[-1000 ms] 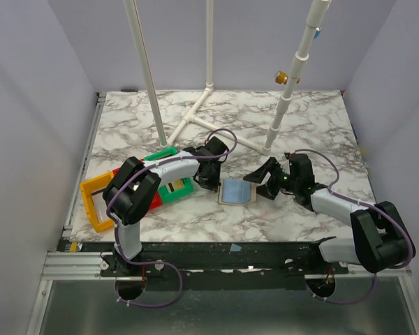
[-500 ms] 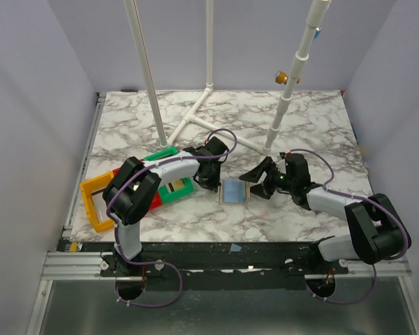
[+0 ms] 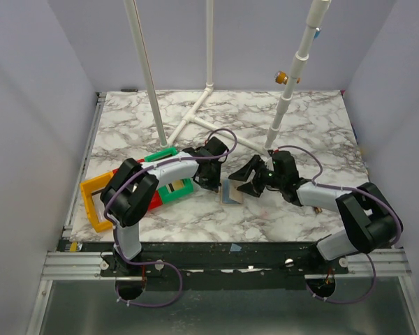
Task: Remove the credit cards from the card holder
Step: Close the card holder at the center of the board, then reset both arms
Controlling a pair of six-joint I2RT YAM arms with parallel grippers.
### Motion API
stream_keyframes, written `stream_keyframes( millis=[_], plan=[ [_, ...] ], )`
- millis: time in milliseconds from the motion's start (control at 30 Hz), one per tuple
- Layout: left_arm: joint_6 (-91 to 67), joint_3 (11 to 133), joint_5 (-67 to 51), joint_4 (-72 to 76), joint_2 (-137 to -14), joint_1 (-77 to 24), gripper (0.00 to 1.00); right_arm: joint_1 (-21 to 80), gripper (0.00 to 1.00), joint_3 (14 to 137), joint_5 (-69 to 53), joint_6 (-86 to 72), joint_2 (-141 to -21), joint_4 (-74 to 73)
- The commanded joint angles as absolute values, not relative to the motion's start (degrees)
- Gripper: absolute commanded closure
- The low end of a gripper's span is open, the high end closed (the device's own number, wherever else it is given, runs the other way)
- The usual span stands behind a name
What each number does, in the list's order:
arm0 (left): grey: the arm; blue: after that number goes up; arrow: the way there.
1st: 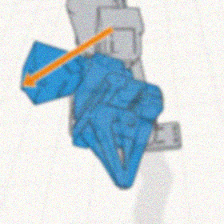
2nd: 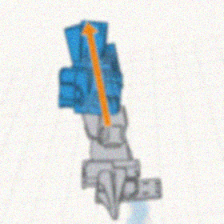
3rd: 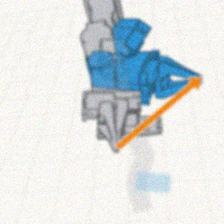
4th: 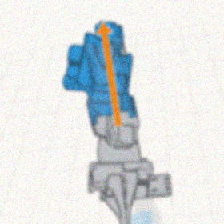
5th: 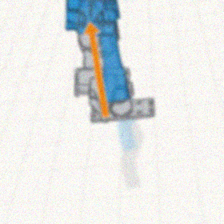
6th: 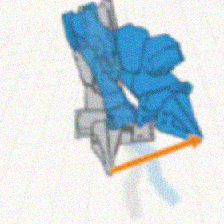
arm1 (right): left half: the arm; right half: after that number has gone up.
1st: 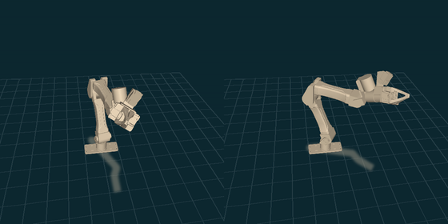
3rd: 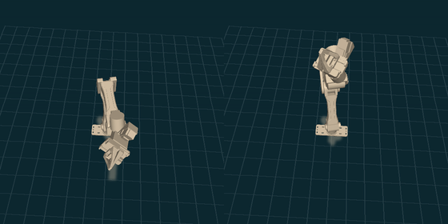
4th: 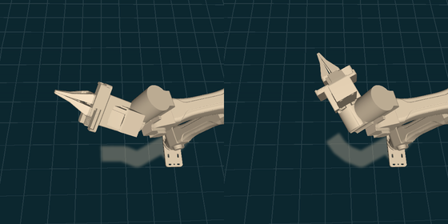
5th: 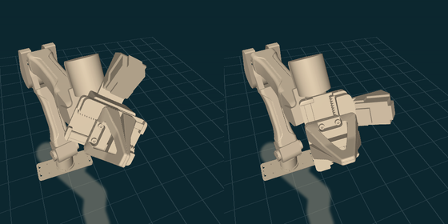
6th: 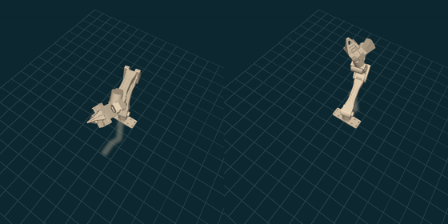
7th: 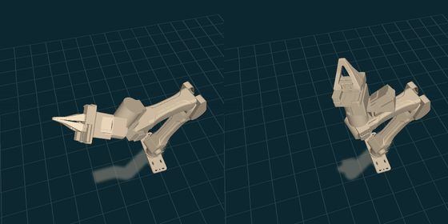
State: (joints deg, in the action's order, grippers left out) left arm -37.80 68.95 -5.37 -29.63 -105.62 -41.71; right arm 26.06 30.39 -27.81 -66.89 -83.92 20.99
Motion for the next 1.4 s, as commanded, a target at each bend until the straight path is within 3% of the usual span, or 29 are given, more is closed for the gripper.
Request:
stream_keyframes(
  millis=[0, 433, 833, 933, 1367],
  plan=[
    [-38.1, 68.3, -6.9, -29.1, -103.1, -42.1, 1.00, 27.4, 0.25, 31.7, -23.6, -68.4, -87.2, 22.9],
    [-38.1, 67.3, -7.1, -29.9, -99.9, -41.7, 0.99, 28.2, 0.25, 29.7, -18.7, -69.7, -91.9, 22.6],
    [-37.0, 69.5, -5.9, -33.1, -94.3, -40.3, 0.73, 28.3, 0.24, 33.2, -18.2, -68.0, -86.6, 16.8],
    [-36.9, 69.7, -5.9, -33.4, -92.9, -40.1, 0.71, 28.2, 0.24, 33.8, -18.3, -67.4, -84.6, 15.8],
    [-33.7, 73.3, -5.5, -35.9, -82.0, -37.2, 0.37, 28.2, 0.18, 42.6, -8.8, -57.0, -72.7, -2.4]
  ],
)
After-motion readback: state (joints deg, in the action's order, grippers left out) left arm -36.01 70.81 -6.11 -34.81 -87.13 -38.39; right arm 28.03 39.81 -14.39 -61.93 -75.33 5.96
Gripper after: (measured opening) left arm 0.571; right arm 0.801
